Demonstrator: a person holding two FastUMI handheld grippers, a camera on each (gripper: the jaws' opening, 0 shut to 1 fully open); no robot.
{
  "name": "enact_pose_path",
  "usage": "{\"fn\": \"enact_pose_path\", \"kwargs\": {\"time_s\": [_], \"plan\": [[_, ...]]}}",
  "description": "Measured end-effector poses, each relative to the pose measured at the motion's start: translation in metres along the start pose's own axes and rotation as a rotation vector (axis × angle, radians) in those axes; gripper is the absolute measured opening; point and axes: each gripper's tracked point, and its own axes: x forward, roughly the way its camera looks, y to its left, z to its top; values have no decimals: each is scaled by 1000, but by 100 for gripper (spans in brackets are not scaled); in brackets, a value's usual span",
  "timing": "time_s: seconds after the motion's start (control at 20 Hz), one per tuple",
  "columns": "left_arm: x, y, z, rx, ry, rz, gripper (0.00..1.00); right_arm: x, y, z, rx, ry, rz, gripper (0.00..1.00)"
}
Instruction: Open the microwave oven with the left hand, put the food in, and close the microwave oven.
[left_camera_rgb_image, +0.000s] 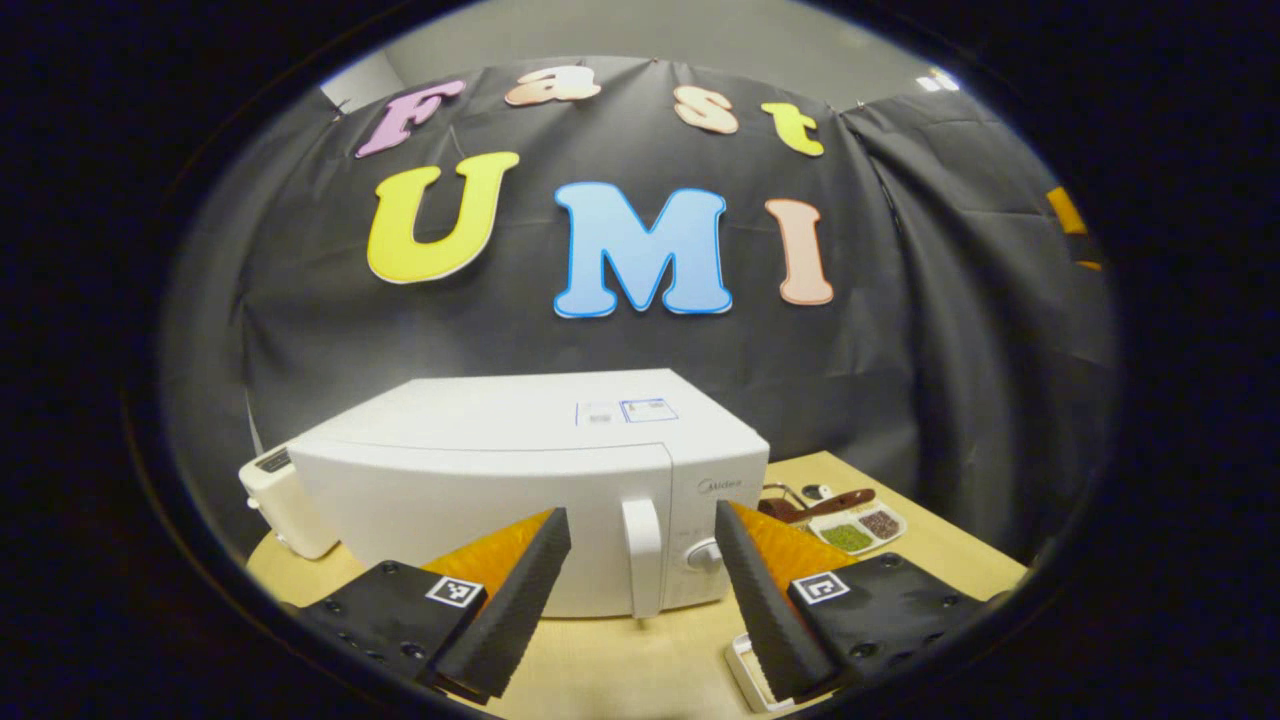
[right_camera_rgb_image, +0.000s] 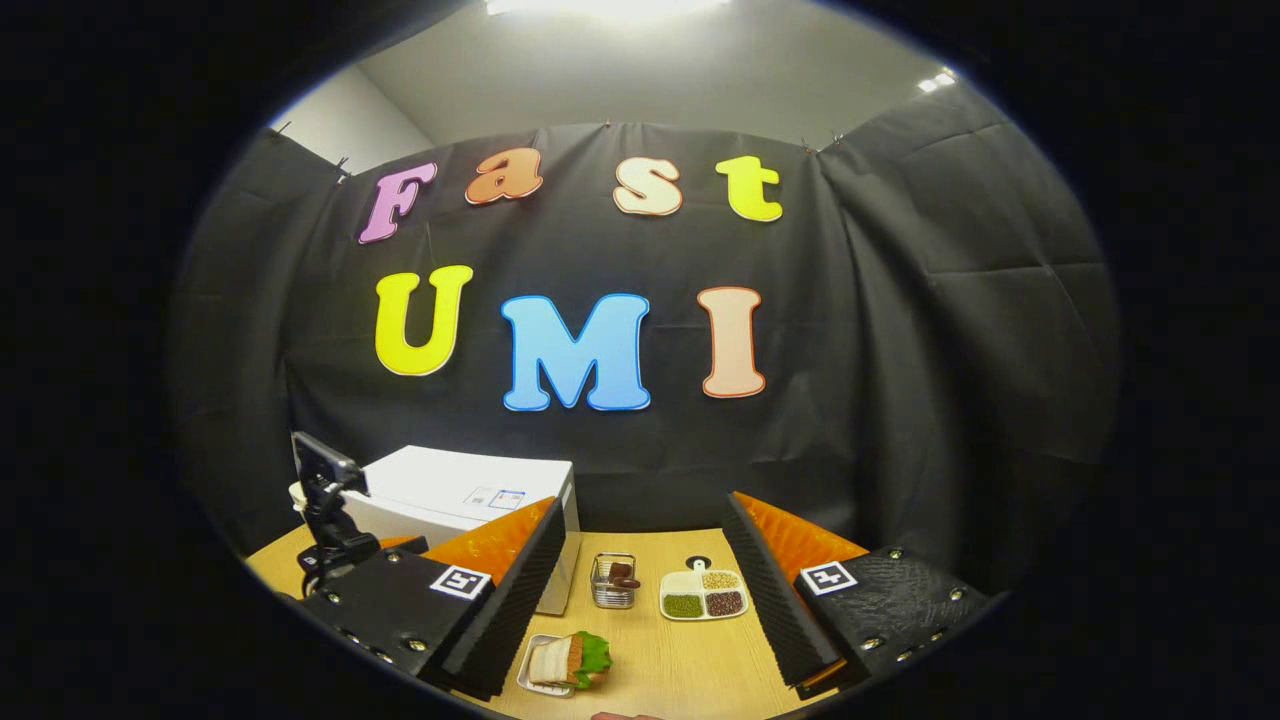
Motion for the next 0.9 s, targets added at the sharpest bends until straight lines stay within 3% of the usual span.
{"fn": "enact_pose_path", "kwargs": {"time_s": [0.15,0.4,0.45,0.55,0.65,0.9], "plan": [[27,-1,-38,-8,80,3,99,1,-15,-3,-3,9,-34,96],[50,6,-61,-10,134,32,94,5,-29,-12,6,32,-69,96],[50,9,-64,-3,143,49,85,6,-31,-12,5,33,-72,96],[45,-3,-65,14,154,25,53,7,-31,-13,4,35,-72,96],[50,-3,-67,54,153,39,33,7,-27,-13,0,37,-63,96],[47,-2,-65,29,158,15,19,6,-23,-15,-16,37,-43,96]]}}
